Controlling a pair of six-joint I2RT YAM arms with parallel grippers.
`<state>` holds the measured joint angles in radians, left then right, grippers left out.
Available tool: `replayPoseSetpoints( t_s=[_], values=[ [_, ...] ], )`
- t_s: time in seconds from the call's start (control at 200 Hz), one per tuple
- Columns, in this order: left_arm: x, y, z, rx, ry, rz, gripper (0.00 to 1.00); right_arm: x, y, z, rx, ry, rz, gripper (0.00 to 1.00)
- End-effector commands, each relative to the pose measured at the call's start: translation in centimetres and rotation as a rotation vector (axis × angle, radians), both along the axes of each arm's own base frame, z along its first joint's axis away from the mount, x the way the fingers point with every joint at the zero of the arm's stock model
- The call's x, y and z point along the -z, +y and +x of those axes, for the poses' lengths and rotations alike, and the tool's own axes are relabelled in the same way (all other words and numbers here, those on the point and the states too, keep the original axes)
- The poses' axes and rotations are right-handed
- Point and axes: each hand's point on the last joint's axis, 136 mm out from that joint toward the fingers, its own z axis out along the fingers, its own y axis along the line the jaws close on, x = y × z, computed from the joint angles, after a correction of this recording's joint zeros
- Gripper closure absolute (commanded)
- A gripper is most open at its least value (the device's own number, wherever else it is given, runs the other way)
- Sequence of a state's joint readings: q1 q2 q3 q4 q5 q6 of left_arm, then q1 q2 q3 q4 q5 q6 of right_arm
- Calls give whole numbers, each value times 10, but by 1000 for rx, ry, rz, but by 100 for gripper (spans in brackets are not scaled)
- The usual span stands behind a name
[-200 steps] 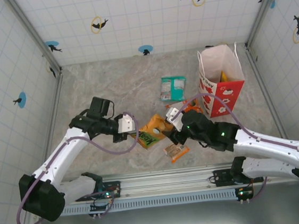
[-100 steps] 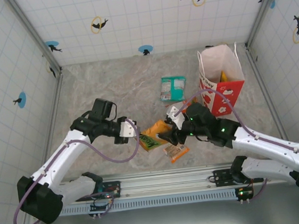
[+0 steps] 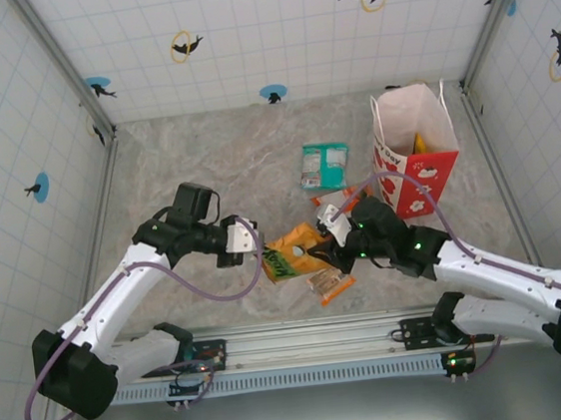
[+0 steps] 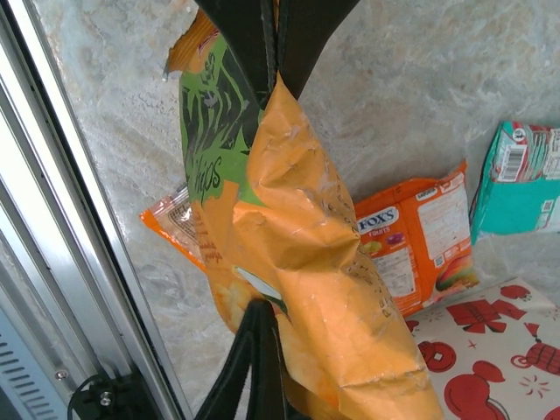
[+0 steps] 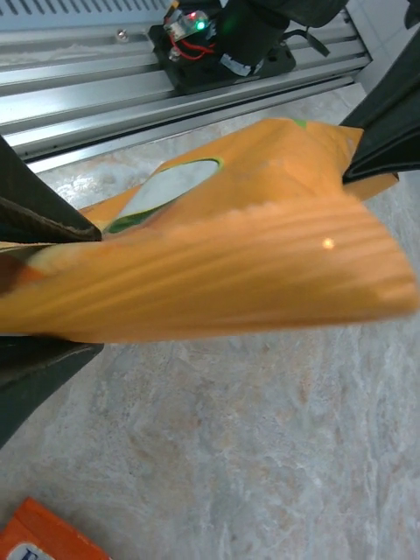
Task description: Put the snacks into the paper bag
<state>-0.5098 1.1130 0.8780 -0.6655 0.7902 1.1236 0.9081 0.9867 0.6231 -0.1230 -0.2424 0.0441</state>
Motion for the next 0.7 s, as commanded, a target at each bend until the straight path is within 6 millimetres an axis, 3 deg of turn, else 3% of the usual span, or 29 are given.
replayPoseSetpoints(
  t_s=[0.0, 0.125, 0.295, 0.55, 0.696],
  values=[
    [-14, -5, 6, -21, -21, -27, 100, -15, -4, 5, 28, -65, 69, 81],
    [-13, -6, 10, -56, 5, -27, 87, -26, -10, 8, 59, -90, 113, 90],
    [-19, -12, 25, -178, 85, -76, 59, -39, -17, 13, 101, -122, 132, 94],
    [-25, 0, 90, -639, 152, -149, 27, -63, -42, 35, 282, -181, 176, 98],
    [-33, 9, 115, -825, 169, -221, 18, -88, -54, 42, 342, -218, 228, 99]
  ],
)
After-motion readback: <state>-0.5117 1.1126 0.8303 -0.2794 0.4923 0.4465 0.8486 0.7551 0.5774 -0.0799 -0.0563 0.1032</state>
